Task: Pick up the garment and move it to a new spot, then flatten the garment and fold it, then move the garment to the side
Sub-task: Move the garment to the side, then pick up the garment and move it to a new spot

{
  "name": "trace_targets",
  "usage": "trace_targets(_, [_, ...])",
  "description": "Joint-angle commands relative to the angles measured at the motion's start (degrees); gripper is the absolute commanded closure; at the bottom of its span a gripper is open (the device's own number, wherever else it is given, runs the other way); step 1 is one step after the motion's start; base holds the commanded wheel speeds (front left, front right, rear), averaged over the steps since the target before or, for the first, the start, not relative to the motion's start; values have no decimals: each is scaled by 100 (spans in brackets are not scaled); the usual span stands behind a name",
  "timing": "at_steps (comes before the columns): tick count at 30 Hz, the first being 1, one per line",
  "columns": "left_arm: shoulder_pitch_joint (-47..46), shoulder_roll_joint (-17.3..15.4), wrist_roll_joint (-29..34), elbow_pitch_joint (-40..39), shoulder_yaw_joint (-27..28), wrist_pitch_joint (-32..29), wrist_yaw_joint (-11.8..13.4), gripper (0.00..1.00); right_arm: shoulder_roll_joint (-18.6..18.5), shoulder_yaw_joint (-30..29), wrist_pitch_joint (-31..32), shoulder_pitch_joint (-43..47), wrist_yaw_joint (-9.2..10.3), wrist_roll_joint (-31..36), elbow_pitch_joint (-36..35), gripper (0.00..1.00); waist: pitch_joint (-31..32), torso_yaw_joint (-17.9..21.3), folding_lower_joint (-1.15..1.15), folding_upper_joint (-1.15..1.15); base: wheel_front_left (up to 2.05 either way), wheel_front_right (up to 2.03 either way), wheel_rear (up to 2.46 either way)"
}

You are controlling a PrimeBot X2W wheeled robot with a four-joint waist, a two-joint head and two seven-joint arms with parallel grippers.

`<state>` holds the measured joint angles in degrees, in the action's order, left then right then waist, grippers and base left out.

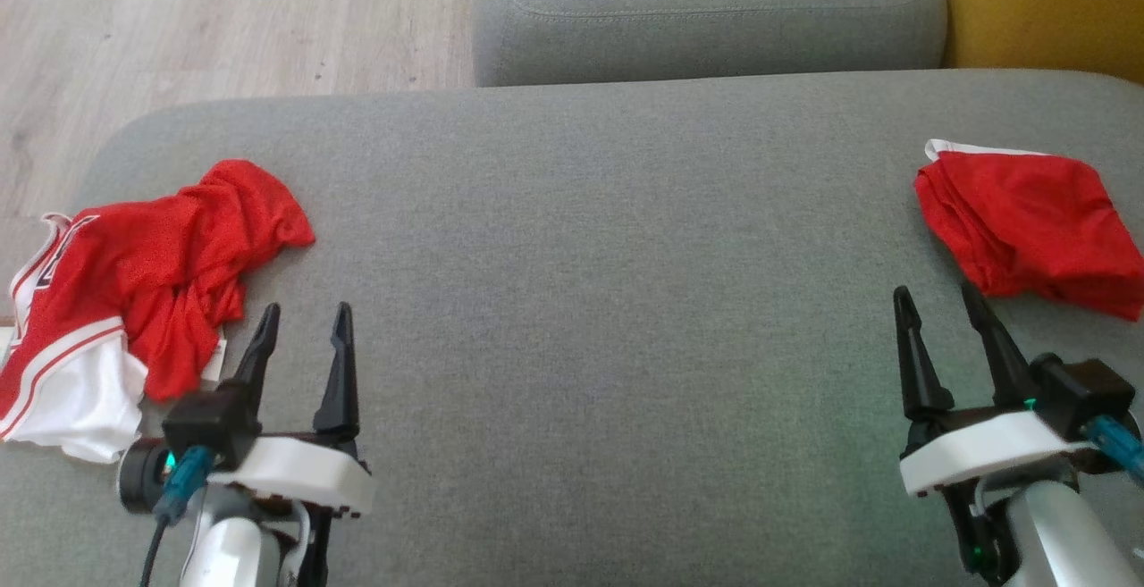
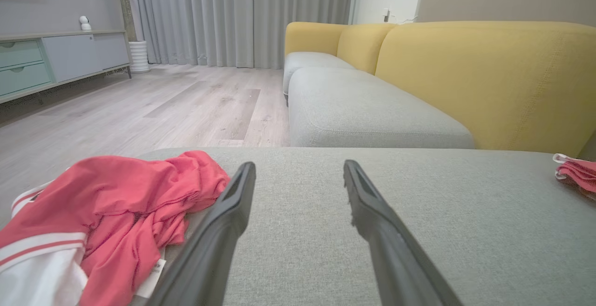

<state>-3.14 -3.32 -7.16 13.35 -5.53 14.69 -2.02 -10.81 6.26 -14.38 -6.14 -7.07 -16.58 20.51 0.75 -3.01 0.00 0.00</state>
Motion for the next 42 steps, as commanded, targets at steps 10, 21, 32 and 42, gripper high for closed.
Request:
trace_targets(10, [-176, 8, 66, -186, 280, 31, 8, 0, 204, -83, 10, 3, -42, 267, -507, 0, -39, 57, 0, 0, 0, 0, 0])
trace_targets(21, [-252, 31, 88, -118, 276, 31, -9, 0, 261, -141, 144, 51, -42, 301, -683, 0, -39, -158, 0, 0, 0, 0, 0])
trace_targets(32, [-255, 37, 108, -115, 369, 31, 16, 0, 369, 116, 234, -31, -42, 178, -649, 0, -34, -1284, 0, 0, 0, 0, 0])
trace_targets(42, [-181, 36, 106, -133, 539, 31, 36, 0, 356, 380, 211, -134, -42, 45, -501, 0, -113, -2138, 0, 0, 0, 0, 0])
